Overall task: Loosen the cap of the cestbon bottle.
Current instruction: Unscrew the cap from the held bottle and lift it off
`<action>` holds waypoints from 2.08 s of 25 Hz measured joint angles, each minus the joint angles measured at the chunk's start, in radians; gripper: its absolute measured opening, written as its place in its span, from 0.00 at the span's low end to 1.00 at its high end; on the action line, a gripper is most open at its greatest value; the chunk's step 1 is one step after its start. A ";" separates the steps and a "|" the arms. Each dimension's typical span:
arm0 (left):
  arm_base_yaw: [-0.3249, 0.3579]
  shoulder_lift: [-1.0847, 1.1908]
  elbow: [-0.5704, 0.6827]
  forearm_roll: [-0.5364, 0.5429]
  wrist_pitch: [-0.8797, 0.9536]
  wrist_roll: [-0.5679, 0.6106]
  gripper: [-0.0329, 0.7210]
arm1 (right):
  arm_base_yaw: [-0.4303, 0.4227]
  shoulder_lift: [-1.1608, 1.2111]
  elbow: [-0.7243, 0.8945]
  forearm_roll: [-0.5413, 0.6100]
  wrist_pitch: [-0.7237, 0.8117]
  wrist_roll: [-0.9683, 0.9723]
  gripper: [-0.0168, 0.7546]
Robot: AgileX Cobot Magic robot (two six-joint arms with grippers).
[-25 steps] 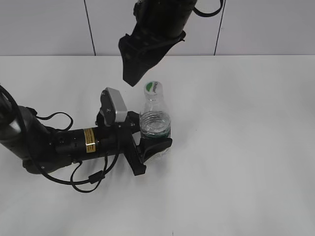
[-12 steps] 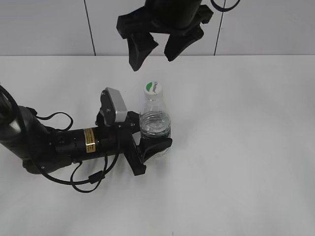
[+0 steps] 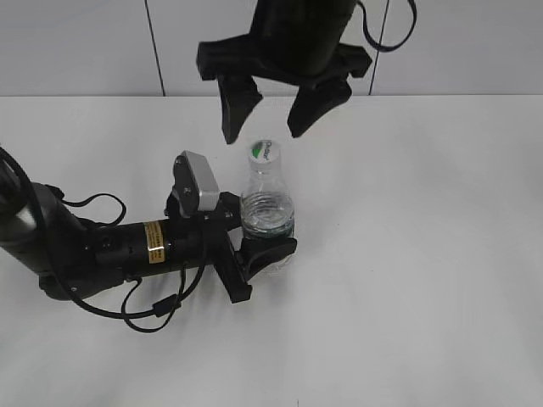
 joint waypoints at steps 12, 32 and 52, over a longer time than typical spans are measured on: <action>0.000 0.000 0.000 0.000 0.000 0.000 0.59 | 0.000 0.000 0.065 -0.013 0.000 0.074 0.78; 0.000 0.000 0.000 0.000 0.000 -0.007 0.59 | 0.000 0.000 0.065 -0.035 0.000 0.076 0.75; 0.000 0.000 0.000 0.000 0.000 -0.011 0.59 | 0.025 0.020 0.028 -0.037 0.000 0.067 0.71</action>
